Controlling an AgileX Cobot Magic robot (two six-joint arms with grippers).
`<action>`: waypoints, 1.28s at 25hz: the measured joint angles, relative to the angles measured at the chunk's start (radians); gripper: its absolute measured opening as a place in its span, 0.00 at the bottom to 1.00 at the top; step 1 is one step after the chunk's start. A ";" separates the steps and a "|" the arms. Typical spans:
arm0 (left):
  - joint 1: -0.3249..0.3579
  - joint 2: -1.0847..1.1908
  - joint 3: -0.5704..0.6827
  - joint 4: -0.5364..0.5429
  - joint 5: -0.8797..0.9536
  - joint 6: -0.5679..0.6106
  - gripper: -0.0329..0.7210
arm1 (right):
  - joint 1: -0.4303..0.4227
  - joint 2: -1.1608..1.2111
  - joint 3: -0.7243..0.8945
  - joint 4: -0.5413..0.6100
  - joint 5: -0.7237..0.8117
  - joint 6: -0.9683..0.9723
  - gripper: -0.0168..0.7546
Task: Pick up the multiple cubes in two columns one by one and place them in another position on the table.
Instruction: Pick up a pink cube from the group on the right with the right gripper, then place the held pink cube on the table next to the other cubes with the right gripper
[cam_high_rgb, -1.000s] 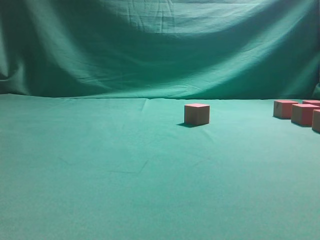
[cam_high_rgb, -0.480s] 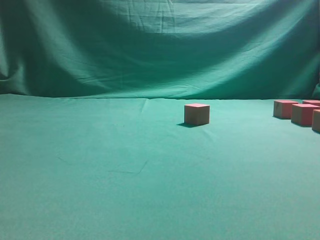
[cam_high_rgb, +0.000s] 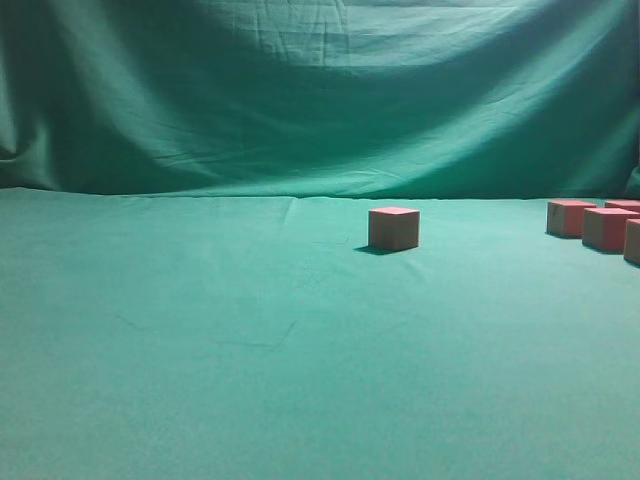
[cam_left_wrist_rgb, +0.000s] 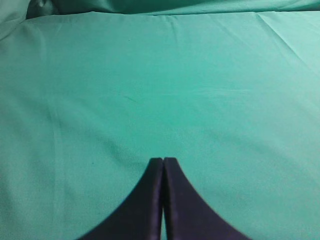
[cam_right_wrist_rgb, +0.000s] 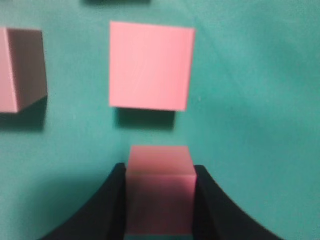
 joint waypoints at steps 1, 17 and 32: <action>0.000 0.000 0.000 0.000 0.000 0.000 0.04 | 0.000 0.000 -0.010 0.004 0.030 -0.002 0.34; 0.000 0.000 0.000 0.000 0.000 0.000 0.04 | 0.274 -0.135 -0.591 0.354 0.345 -0.320 0.34; 0.000 0.000 0.000 0.000 0.000 0.000 0.04 | 0.602 0.467 -1.166 0.084 0.387 -0.344 0.34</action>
